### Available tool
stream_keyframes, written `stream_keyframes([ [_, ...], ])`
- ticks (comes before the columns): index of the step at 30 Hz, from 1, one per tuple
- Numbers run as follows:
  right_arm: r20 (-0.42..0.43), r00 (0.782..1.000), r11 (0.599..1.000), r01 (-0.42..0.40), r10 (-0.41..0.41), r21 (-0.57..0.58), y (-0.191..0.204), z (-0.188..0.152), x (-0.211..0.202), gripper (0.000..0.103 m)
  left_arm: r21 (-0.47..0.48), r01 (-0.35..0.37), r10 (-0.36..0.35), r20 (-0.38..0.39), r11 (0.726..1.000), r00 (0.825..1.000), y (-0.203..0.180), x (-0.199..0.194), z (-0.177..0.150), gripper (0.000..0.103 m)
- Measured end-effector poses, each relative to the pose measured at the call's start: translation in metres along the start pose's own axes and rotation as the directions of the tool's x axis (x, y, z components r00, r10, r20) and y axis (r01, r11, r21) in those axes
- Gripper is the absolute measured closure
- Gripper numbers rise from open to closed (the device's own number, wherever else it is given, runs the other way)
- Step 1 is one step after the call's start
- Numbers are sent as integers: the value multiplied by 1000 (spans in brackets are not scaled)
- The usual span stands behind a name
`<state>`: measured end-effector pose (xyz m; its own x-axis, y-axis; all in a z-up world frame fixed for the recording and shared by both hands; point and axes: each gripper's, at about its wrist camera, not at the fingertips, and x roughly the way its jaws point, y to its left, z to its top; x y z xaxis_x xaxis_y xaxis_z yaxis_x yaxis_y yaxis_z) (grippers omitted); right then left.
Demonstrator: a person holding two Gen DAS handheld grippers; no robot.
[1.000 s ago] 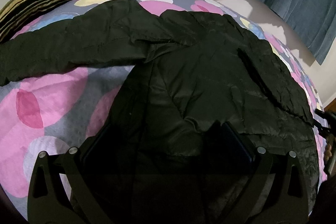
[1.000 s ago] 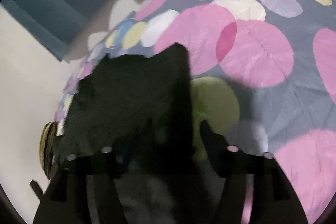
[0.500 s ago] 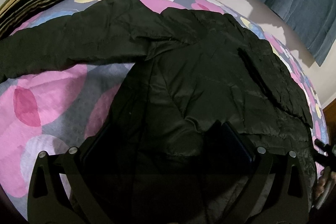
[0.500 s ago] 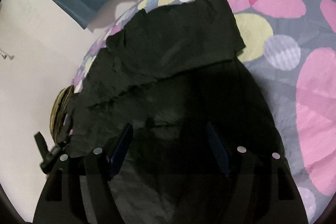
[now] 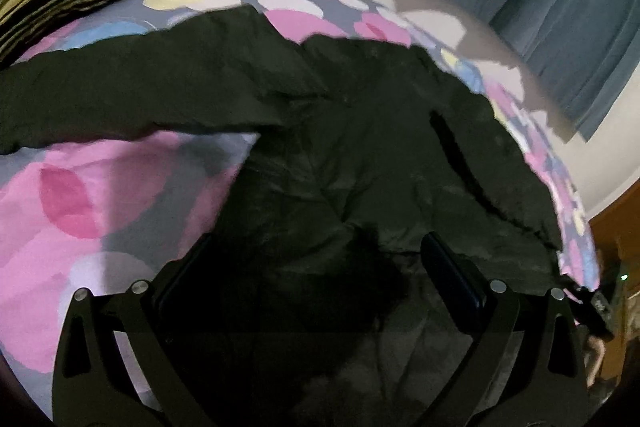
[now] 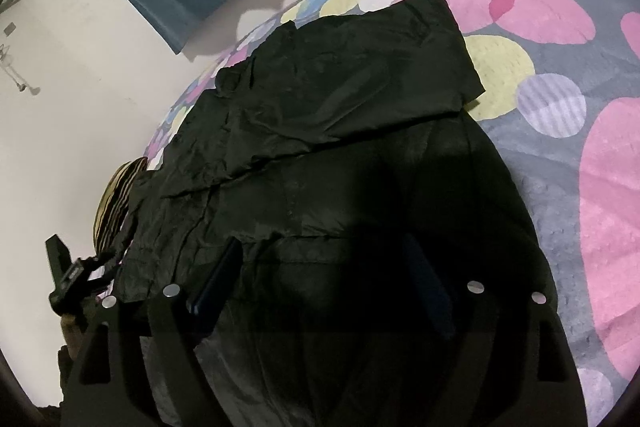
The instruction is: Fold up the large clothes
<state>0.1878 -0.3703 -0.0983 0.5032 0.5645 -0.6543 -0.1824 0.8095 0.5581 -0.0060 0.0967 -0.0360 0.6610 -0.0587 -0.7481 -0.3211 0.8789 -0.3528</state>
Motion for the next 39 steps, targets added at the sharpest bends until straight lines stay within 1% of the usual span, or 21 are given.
stream_keyframes([
  [4,5,1000,1000,-4,4,-3,-1,-1,-1,20,-34,-2,3,40,999,999,30,-28,1,2],
  [8,8,1000,1000,-4,4,-13,2,-2,0,18,-79,-66,72,85,995,994,78,-52,3,2],
  [9,8,1000,1000,-3,3,-15,2,-2,0,18,-98,-78,87,92,992,992,90,-56,4,2],
  [12,10,1000,1000,0,1,-18,3,-2,0,17,-181,-79,100,111,980,989,136,-68,7,2],
  [14,12,1000,1000,0,0,-18,4,-2,0,17,-255,-82,121,140,964,983,170,-76,10,2],
  [19,12,1000,1000,1,-1,-21,3,-2,-1,17,-369,-23,105,203,929,973,231,-85,18,2],
  [22,11,1000,1000,0,0,-23,3,-2,-1,17,-417,55,43,223,907,974,258,-79,21,2],
  [23,12,1000,1000,1,-1,-23,3,-2,-1,17,-440,83,23,230,894,973,267,-75,23,2],
  [24,13,1000,1000,1,-1,-24,3,-2,-2,17,-448,96,20,248,889,969,273,-73,26,2],
  [25,13,1000,1000,1,-1,-24,3,-2,-2,17,-440,95,27,262,893,965,273,-73,29,2],
  [26,14,1000,1000,1,0,-24,3,-2,-2,17,-445,104,21,266,890,964,278,-71,34,2],
  [28,17,1000,1000,1,-1,-23,3,-2,-2,17,-464,134,2,282,876,960,285,-66,41,2],
  [29,18,1000,1000,1,-1,-23,3,-2,-2,17,-469,132,7,282,874,959,287,-65,44,2],
  [31,19,1000,1000,2,-1,-22,3,-3,-2,17,-482,116,14,259,868,966,288,-61,53,2],
  [32,19,1000,1000,2,-1,-23,4,-3,-2,17,-489,112,19,254,865,967,288,-59,55,4],
  [33,19,1000,1000,2,-2,-24,3,-2,-2,17,-503,95,37,247,859,968,289,-57,57,13],
  [35,20,1000,1000,3,-2,-24,3,-3,-2,17,-533,45,88,222,845,971,293,-56,56,28],
  [36,20,1000,1000,3,-3,-24,3,-3,-2,17,-547,32,107,221,837,969,294,-55,56,34],
  [37,20,1000,1000,3,-2,-24,3,-2,-2,17,-555,32,111,221,831,969,298,-55,56,37],
  [38,20,1000,1000,3,-2,-25,3,-2,-2,17,-565,28,118,221,824,968,300,-54,57,45],
  [39,20,1000,1000,2,-2,-24,3,-2,-2,17,-578,18,130,214,816,968,303,-54,57,56],
])
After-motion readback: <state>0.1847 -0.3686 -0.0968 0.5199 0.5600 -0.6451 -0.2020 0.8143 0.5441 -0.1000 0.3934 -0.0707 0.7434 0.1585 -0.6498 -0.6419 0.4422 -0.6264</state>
